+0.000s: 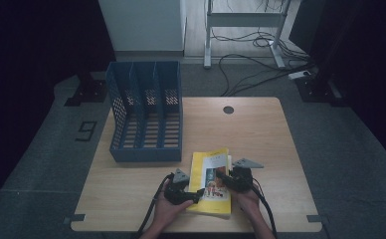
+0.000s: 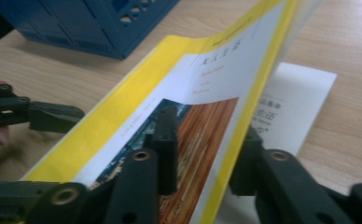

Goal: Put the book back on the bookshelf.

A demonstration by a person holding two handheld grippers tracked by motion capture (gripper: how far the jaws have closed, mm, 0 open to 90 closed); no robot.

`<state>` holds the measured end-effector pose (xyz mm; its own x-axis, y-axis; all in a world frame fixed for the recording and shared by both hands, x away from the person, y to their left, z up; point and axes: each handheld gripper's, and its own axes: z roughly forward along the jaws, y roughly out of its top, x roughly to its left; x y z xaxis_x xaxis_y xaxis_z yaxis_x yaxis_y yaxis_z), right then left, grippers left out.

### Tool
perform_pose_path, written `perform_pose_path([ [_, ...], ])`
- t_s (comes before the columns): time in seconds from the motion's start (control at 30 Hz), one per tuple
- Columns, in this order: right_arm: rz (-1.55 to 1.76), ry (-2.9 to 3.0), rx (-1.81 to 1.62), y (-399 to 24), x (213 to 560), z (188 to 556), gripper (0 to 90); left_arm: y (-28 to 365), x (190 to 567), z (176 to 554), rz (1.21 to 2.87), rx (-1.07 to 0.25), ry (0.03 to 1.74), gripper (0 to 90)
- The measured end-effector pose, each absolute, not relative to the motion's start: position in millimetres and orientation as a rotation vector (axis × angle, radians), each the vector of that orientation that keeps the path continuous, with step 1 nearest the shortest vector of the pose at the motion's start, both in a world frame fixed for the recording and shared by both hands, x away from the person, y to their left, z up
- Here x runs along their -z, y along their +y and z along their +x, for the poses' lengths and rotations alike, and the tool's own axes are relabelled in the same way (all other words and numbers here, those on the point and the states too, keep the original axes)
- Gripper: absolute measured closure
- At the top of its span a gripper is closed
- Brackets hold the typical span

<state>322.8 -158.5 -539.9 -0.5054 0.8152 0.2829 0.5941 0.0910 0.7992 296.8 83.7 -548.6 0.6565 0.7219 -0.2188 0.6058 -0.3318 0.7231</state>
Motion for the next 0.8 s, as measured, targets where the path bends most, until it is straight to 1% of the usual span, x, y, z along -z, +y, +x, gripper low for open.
perform_pose_path([
  [0.03,1.39,2.13,-1.382,-157,538,321,75.7,84,549,297,2.048,-0.179,1.029,24.0],
  [0.1,1.372,2.121,-1.39,-156,535,320,78.6,84,549,297,2.048,-0.178,1.029,24.0],
  [0.3,1.345,2.1,-1.434,-154,530,317,84.6,84,549,297,2.045,-0.175,1.032,24.1],
  [0.6,1.296,2.067,-1.468,-150,524,311,87.5,87,548,297,2.026,-0.16,1.008,23.9],
  [0.8,1.272,2.034,-1.498,-149,517,307,87.7,90,547,299,1.999,-0.111,1.002,24.4],
])
